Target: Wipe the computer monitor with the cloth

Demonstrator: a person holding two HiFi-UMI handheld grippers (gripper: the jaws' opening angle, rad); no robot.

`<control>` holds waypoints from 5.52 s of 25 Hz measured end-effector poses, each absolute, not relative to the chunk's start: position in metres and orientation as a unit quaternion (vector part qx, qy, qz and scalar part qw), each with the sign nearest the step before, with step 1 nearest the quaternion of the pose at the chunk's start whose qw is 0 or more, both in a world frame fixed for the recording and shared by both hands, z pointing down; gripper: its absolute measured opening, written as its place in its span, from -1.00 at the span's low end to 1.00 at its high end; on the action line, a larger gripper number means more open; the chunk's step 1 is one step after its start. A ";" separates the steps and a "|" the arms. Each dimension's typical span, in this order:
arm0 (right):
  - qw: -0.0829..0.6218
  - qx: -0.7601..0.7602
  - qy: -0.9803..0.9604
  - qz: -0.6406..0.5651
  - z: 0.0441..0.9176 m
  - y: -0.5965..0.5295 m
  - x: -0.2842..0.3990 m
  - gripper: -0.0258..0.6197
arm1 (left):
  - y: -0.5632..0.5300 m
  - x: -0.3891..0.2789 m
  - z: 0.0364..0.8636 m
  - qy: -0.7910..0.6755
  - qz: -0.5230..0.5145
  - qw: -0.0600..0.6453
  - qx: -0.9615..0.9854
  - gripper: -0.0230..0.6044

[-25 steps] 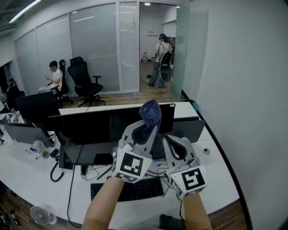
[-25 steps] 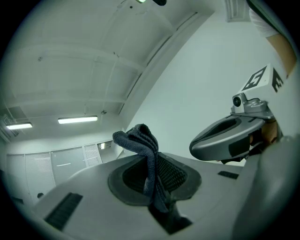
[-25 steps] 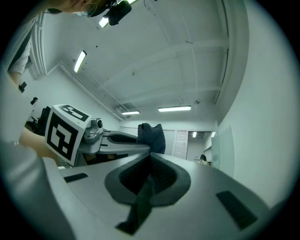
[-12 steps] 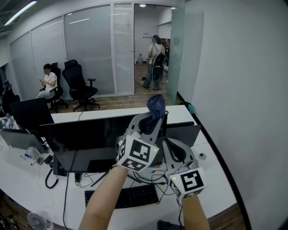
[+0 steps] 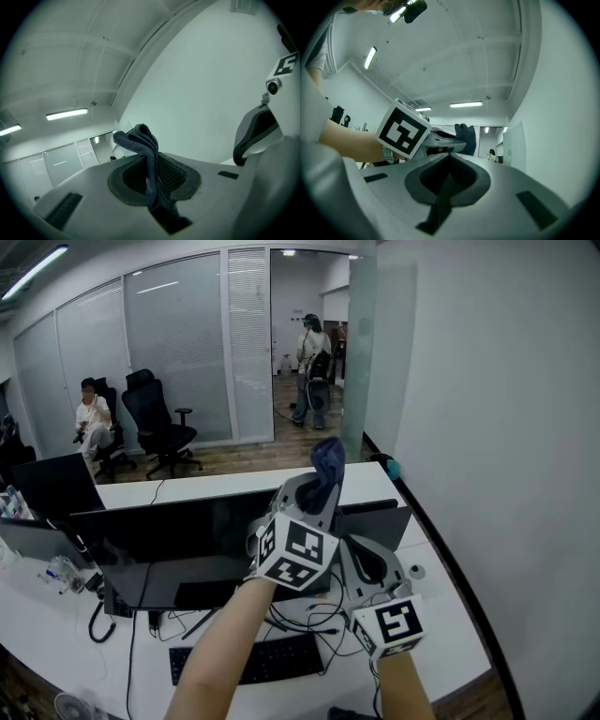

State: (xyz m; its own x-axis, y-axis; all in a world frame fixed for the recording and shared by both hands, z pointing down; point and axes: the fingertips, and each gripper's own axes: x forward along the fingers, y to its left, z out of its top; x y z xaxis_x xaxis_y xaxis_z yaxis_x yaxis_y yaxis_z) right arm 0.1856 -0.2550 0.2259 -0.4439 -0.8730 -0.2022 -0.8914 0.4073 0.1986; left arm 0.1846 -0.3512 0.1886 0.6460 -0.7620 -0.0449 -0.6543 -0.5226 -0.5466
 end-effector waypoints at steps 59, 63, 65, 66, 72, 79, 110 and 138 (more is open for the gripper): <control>0.037 -0.533 0.839 0.103 0.255 -0.259 0.128 -0.90 | -0.377 0.125 0.199 0.430 -0.186 0.275 -0.840 -0.74; 0.039 -0.532 0.839 0.105 0.253 -0.256 0.117 -0.90 | -0.376 0.115 0.199 0.429 -0.189 0.275 -0.839 -0.74; 0.040 -0.532 0.839 0.105 0.251 -0.255 0.112 -0.90 | -0.375 0.109 0.198 0.429 -0.191 0.276 -0.839 -0.74; 0.040 -0.533 0.839 0.106 0.251 -0.254 0.109 -0.90 | -0.375 0.106 0.198 0.429 -0.191 0.275 -0.839 -0.74; 0.037 -0.533 0.839 0.108 0.249 -0.251 0.092 -0.90 | -0.373 0.088 0.198 0.428 -0.194 0.275 -0.839 -0.74; 0.031 -0.532 0.838 0.114 0.247 -0.247 0.071 -0.90 | -0.370 0.066 0.198 0.427 -0.199 0.281 -0.837 -0.74; 0.014 -0.539 0.832 0.130 0.240 -0.231 -0.007 -0.90 | -0.361 -0.040 0.198 0.434 -0.198 0.258 -0.840 -0.74; 0.001 -0.522 0.842 0.139 0.236 -0.224 -0.075 -0.90 | -0.352 -0.127 0.198 0.454 -0.216 0.253 -0.827 -0.74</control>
State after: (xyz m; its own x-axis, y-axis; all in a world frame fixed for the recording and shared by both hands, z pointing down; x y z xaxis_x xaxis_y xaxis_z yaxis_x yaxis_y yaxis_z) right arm -0.0751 -0.2238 0.2362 -0.4560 -0.8777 -0.1471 -0.8785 0.4174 0.2325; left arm -0.1266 -0.3516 0.1979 0.4952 -0.8592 0.1283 -0.6409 -0.4611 -0.6137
